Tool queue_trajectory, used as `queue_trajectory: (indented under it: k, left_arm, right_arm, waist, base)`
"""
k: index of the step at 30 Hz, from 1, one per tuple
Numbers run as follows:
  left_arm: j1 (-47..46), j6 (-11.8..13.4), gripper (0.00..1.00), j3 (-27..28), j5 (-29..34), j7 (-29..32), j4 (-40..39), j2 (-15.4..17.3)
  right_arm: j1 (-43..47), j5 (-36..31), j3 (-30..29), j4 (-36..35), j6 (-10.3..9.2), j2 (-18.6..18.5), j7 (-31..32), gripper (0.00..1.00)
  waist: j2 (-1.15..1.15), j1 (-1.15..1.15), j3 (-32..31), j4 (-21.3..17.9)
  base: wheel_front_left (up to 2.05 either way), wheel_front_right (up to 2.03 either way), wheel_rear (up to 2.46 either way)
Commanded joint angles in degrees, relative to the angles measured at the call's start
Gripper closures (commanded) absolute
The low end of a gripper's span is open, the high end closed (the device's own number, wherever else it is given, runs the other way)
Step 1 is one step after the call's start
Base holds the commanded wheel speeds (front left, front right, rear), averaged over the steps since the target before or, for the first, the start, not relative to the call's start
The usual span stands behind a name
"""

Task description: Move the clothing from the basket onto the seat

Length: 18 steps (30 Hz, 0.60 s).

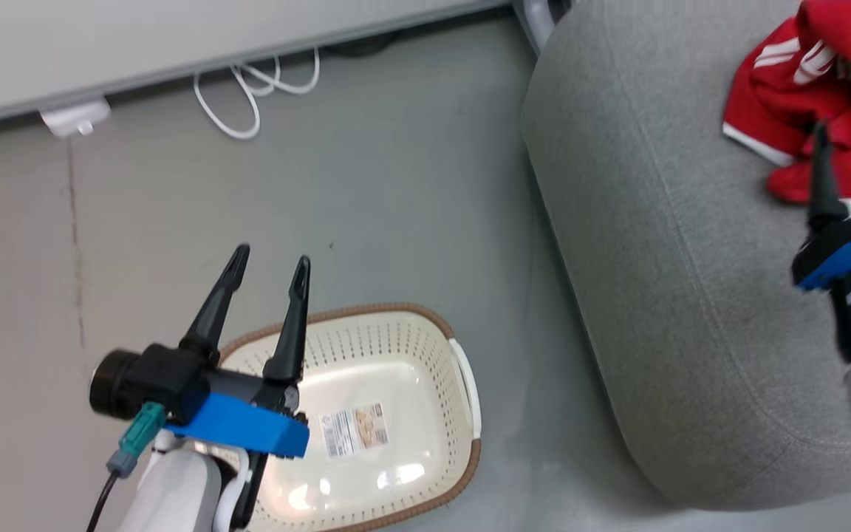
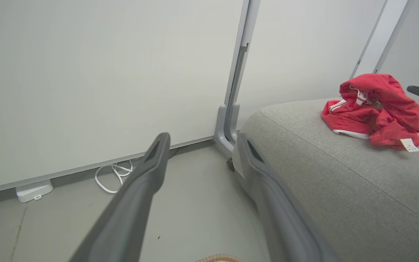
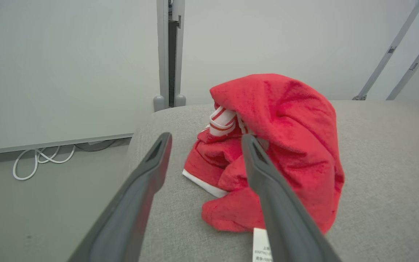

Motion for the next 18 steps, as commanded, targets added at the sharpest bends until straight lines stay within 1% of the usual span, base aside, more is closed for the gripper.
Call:
queue_trajectory:
  k: [1, 5, 9, 11, 18]
  left_arm:
    - [0.98, -0.27, 0.0, 0.46, 0.06, -0.26, 0.22, -0.26]
    - [4.46, -0.31, 0.0, 3.14, 0.48, -0.26, 1.24, -1.4]
    - [7.32, -0.25, 0.0, 5.44, 0.97, -0.26, 1.82, -2.33]
    - [8.55, -0.21, 0.0, 6.48, 1.23, -0.26, 2.01, -2.73]
    - [11.3, -0.25, 0.0, 9.81, 1.96, -0.27, 2.38, -4.29]
  right_arm:
    - [1.45, -0.01, 0.43, -0.53, 0.02, 0.63, -0.25, 0.0]
    - [7.21, 1.32, 3.14, -4.7, 0.02, 3.12, -0.33, 0.0]
    - [12.94, 3.42, 4.26, -11.01, 0.02, 5.56, -0.35, 0.0]
    - [15.92, 3.46, 5.24, -14.02, 0.02, 6.83, -0.35, 0.0]
    - [24.68, 1.23, 5.16, -23.14, 0.02, 10.15, 0.15, 0.0]
  waist:
    - [0.0, 0.01, -3.85, 0.39]
    - [0.0, 0.01, -7.86, 0.98]
    - [0.0, 0.01, -10.81, 1.7]
    - [0.0, 0.01, -11.94, 2.09]
    - [0.0, 0.01, -14.62, 4.07]
  base:
    - [0.0, 0.0, 0.0]
    - [0.0, 0.0, 0.0]
    - [0.0, 0.0, 0.0]
    - [0.0, 0.0, 0.0]
    - [0.0, 0.0, 0.0]
